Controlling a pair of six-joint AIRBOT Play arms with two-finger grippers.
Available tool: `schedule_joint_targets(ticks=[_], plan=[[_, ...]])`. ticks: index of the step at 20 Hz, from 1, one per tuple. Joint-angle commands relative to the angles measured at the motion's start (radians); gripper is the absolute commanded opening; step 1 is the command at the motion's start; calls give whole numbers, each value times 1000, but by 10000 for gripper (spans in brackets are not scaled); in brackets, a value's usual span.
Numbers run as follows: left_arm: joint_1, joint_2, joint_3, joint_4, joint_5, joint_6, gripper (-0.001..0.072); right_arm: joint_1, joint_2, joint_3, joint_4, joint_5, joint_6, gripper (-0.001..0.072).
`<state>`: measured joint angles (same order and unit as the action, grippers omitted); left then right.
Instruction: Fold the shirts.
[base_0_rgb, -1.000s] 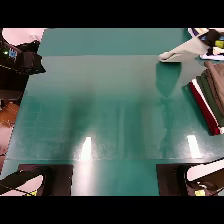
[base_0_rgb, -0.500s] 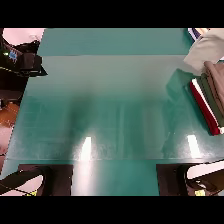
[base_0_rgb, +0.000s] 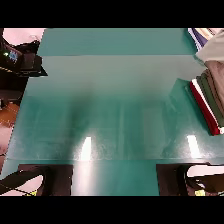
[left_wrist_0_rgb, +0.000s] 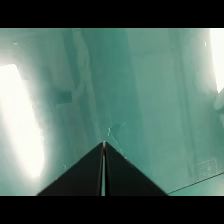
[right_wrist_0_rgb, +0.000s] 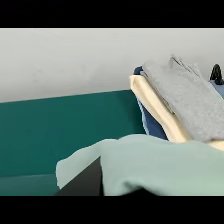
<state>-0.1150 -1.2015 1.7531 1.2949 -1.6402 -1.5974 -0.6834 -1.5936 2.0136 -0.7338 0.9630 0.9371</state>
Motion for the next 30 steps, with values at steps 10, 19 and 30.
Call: schedule_joint_targets(ticks=[10,19,30], plan=[[0,0,0,2,8,71,27,-128,250,-337,-644,391,478,19],[0,0,0,2,19,86,28,-229,345,-536,-776,569,634,615],[0,1,0,1,148,78,27,204,548,-538,-386,476,643,20]])
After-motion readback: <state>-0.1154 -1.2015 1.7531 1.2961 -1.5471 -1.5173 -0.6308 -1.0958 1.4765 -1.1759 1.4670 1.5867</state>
